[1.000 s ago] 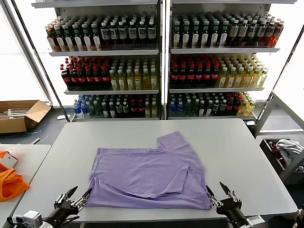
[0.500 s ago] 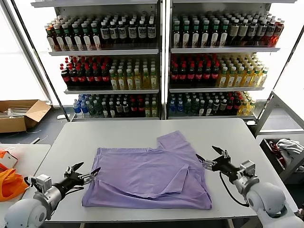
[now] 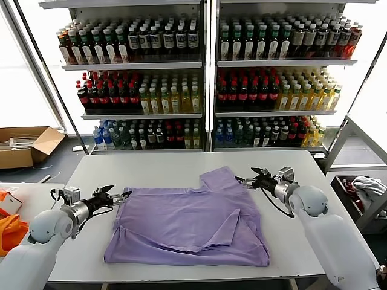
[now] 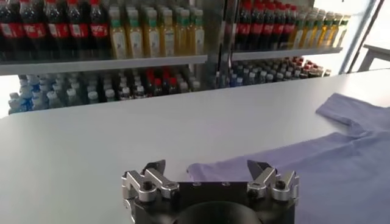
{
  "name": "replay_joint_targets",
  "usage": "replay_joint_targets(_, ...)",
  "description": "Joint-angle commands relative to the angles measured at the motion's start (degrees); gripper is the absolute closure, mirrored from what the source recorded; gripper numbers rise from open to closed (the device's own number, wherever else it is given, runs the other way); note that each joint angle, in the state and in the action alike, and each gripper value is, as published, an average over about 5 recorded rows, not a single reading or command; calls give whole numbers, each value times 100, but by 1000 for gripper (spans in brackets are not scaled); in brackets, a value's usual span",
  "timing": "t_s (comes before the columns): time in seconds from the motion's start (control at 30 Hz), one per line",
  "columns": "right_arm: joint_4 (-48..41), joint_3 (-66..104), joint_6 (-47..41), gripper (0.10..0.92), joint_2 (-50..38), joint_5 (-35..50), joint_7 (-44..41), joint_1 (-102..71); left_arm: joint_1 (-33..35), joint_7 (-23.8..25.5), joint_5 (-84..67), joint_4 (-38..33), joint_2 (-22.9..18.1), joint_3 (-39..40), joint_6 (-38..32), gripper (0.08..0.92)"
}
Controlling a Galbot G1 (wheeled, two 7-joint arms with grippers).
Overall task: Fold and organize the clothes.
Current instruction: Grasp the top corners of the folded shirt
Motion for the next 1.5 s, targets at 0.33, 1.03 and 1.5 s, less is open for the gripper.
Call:
replay_joint_targets(0.33, -1733, -332, 41, 203, 1032, -519, -193, 979, -1015, 19, 96, 1269, -221, 689, 82, 177)
replay_joint_targets(1.03, -2203, -402, -25, 283, 1321, -849, -183, 1192, -392, -154, -152, 511, -278, 590, 387, 258)
replay_joint_targets(1.5, -1774, -300, 3, 673, 1186, -521, -104, 995, -562, -205, -196, 580, -353, 727, 370, 665)
